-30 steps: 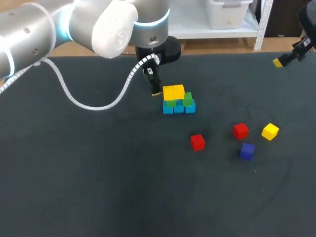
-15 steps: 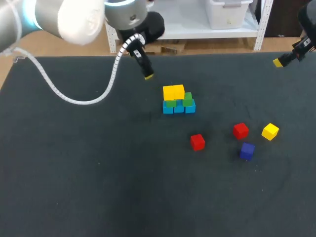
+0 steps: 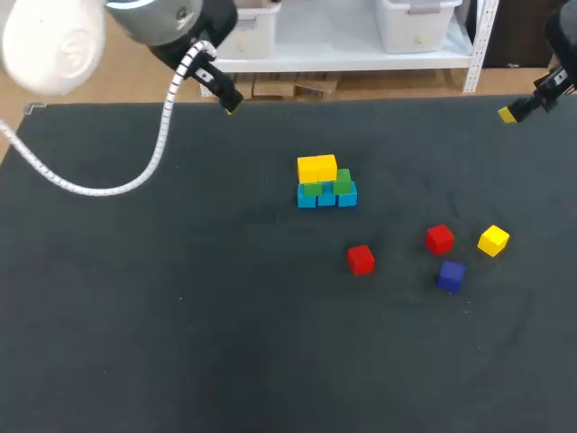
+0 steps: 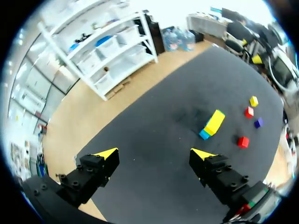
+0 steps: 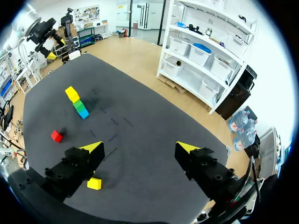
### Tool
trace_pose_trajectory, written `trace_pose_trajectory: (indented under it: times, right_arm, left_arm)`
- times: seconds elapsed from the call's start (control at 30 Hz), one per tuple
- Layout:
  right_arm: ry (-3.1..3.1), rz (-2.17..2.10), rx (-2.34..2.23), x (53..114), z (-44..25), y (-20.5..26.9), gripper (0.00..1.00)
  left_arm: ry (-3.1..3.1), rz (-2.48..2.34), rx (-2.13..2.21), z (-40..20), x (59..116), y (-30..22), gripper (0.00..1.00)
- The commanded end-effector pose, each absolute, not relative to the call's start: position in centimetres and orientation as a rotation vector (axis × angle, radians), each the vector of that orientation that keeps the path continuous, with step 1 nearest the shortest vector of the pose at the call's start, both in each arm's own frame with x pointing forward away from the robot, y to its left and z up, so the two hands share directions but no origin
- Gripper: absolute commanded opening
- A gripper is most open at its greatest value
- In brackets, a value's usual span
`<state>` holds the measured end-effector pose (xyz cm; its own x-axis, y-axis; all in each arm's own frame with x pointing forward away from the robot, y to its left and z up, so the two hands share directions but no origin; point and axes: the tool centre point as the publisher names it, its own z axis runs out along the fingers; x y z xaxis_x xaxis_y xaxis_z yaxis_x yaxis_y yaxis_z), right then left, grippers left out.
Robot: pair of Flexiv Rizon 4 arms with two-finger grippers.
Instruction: Place the blue cubes, place green cubes on the blue cubes, place the yellow cubes on the green cubes, then place the red cubes on the yellow cubes, and place purple cube on the red cubes.
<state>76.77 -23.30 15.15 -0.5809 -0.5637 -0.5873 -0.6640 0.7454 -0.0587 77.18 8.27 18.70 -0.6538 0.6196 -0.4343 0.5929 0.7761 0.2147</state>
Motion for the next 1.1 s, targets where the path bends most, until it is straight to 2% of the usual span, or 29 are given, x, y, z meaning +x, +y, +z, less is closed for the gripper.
trace_pose_trajectory:
  times: [0.03,0.27,0.73,1.1]
  right_arm:
    - [2.351,0.228,-0.924,76.9,15.1,-23.3,1.0]
    - [2.351,0.228,-0.924,76.9,15.1,-23.3,1.0]
    - [2.351,0.228,-0.924,76.9,15.1,-23.3,1.0]
    - [2.351,0.228,-0.924,76.9,15.1,-23.3,1.0]
  left_arm:
    - [2.225,0.032,0.686,19.7,73.4,10.7,1.0]
    - [2.205,-0.002,0.57,19.6,72.1,12.5,1.0]
    - [2.151,-0.02,0.322,19.9,71.7,19.5,1.0]
    - [2.136,-0.051,0.274,19.6,71.1,21.6,1.0]
